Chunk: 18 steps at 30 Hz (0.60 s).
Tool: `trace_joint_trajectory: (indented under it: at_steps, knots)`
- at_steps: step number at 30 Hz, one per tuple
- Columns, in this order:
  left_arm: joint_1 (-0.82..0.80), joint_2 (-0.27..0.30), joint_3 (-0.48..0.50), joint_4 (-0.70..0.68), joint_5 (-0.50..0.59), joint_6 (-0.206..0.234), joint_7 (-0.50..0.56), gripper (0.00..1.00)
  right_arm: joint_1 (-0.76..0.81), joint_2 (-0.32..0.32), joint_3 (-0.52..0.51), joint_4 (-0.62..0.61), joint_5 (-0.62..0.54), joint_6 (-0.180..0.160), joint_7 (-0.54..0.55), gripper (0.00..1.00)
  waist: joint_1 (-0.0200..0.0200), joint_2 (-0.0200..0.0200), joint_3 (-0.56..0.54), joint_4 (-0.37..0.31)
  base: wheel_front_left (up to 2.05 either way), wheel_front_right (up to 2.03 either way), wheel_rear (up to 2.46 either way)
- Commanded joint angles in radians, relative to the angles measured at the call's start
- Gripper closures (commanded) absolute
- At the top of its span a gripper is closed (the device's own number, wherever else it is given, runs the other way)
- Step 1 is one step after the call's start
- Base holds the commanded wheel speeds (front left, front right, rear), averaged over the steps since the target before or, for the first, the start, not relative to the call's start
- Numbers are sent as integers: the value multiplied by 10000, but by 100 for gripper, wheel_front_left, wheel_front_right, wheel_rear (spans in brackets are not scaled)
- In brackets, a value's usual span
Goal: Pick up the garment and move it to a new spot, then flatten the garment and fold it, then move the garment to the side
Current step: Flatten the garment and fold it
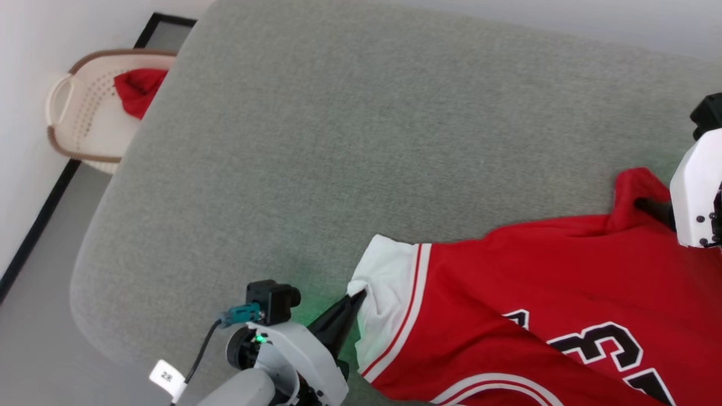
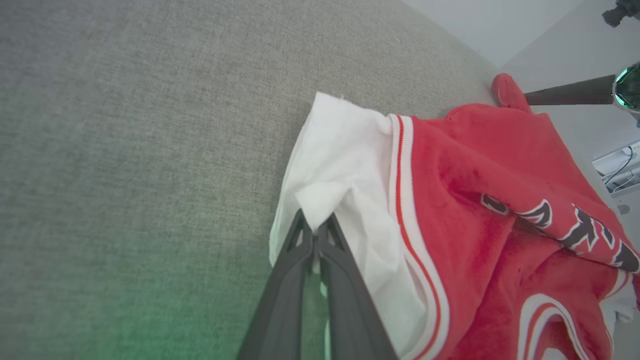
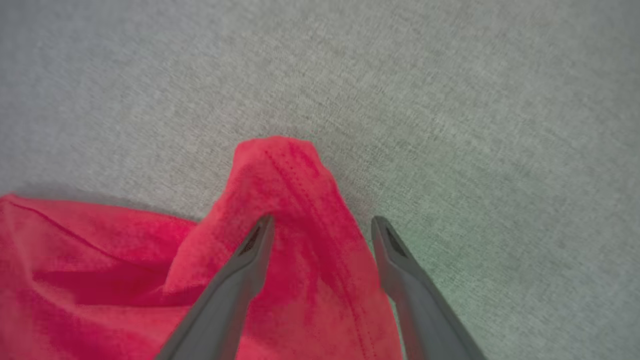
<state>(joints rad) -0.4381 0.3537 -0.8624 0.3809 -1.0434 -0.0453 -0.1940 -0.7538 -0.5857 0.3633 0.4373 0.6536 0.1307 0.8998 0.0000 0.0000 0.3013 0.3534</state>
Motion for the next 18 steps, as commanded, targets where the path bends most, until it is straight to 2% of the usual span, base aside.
trace_joint_trajectory:
  at_steps: [1,7,8,9,12,18]
  knots:
    - [-141,-107,-23,163,102,-109,-54,100,-298,-33,266,319,35,0,272,0,0,0,281,324,0,0,0]
    - [-306,-343,-74,559,83,-317,-155,100,-664,75,656,1699,45,-6,1533,0,0,0,385,550,0,0,0]
    - [-312,-369,-81,619,79,-332,-165,100,-703,94,716,1909,-2,-6,1855,53,0,0,385,569,0,0,0]
    - [-319,-388,-85,672,73,-347,-186,100,-746,122,785,2062,-31,-6,2168,98,0,0,379,582,0,0,0]
    - [-331,-420,-80,789,45,-412,-221,100,-981,216,729,2398,-168,-4,2842,100,0,0,356,583,0,0,0]
    - [-341,-436,-44,940,20,-436,-266,100,-1470,561,239,2437,-401,-4,2649,100,0,0,329,484,0,0,0]
